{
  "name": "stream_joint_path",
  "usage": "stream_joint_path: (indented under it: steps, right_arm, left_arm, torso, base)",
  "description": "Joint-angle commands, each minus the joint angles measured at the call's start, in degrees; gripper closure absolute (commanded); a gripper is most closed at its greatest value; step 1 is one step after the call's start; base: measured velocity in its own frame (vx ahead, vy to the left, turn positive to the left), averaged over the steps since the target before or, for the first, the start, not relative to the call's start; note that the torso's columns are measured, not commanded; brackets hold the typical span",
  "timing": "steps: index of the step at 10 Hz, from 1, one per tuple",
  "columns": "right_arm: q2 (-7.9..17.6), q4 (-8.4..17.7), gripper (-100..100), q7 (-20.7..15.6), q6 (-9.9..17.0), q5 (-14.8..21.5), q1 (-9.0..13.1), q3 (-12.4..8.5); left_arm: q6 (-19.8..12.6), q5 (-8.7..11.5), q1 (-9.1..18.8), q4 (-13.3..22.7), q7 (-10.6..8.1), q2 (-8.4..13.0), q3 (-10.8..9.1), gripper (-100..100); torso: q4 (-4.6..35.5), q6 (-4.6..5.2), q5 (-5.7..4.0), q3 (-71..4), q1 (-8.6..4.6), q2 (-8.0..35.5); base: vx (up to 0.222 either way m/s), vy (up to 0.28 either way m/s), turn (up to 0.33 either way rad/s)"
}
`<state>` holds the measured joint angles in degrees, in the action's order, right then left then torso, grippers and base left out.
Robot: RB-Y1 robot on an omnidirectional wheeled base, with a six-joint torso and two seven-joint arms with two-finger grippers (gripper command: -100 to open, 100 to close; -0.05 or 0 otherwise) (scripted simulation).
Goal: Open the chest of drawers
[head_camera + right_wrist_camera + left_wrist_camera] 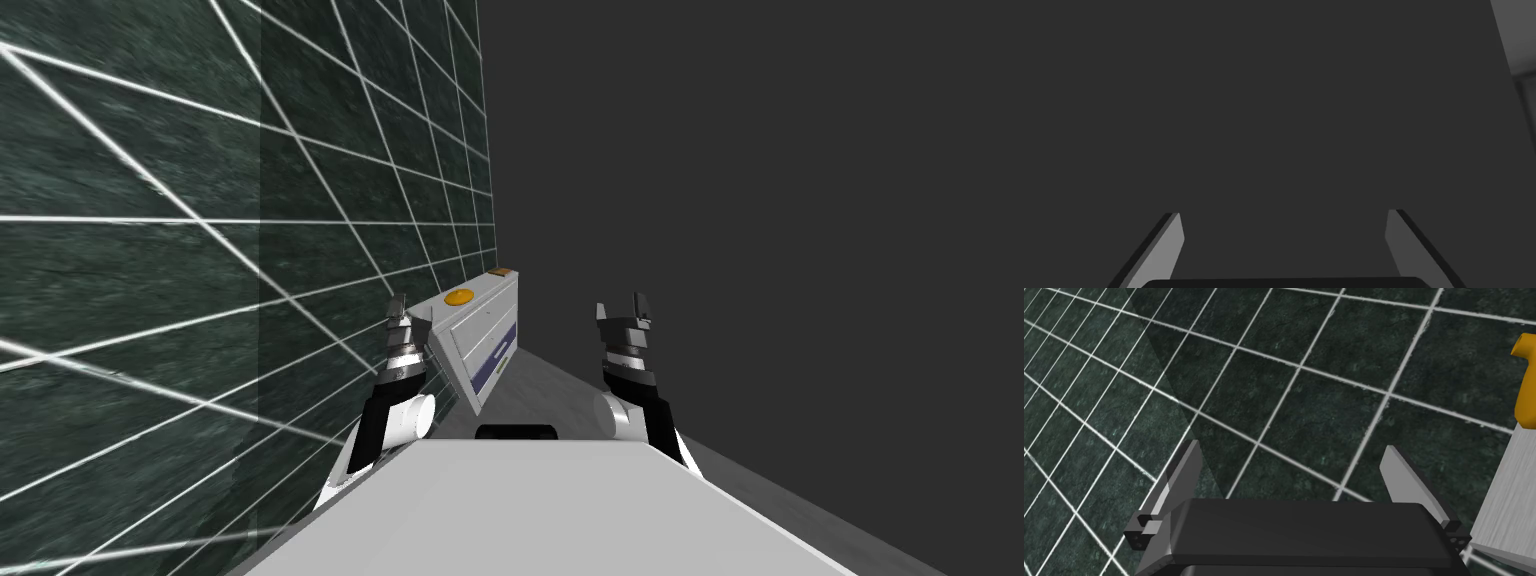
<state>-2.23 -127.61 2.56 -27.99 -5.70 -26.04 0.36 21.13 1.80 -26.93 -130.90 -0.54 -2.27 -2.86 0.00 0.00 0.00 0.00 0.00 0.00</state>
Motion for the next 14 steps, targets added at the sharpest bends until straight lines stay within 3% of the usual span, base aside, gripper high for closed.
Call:
stream_joint_path:
  steps: [1, 9, 10, 11, 14]
  right_arm:
    - [0.00, 0.00, 0, 0.00, 0.00, 0.00, 0.00, 0.00]
    - [0.00, -0.02, 0, 0.00, -0.01, 0.00, 0.00, 0.00]
    - [0.00, -0.02, 0, 0.00, -0.01, 0.00, 0.00, 0.00]
    - [0.00, 0.00, 0, 0.00, 0.00, 0.00, 0.00, 0.00]
    - [0.00, 0.01, 0, 0.00, 0.00, 0.00, -0.01, 0.00]
  left_arm:
    - [0.00, 0.00, 0.00, 0.00, 0.00, 0.00, 0.00, 0]
    - [0.01, 0.00, 0.00, -0.02, 0.00, 0.00, 0.00, 0]
    - [0.24, -0.02, 0.16, 0.73, 0.01, 2.76, 0.08, -100]
    - [0.46, -0.03, 0.31, 1.49, 0.01, 4.40, 0.15, -100]
    - [1.44, -0.10, 1.02, 4.96, 0.04, 9.06, 0.50, -100]
  torso:
    - [2.35, 0.00, 0.00, -4.67, 0.00, 2.32]
    - [35.37, 0.00, 0.00, -70.73, 0.00, 35.39]
    - [39.60, 0.00, 0.00, -79.19, 0.00, 39.62]
    - [41.49, 0.00, 0.01, -83.14, 0.02, 41.53]
    - [42.25, 0.00, 0.00, -84.59, 0.01, 42.22]
  base:
    - [0.000, 0.000, 0.000]
    - [0.000, 0.000, 0.000]
    - [0.013, 0.000, -0.010]
    - [0.020, 0.001, -0.017]
    - [0.030, 0.002, -0.027]
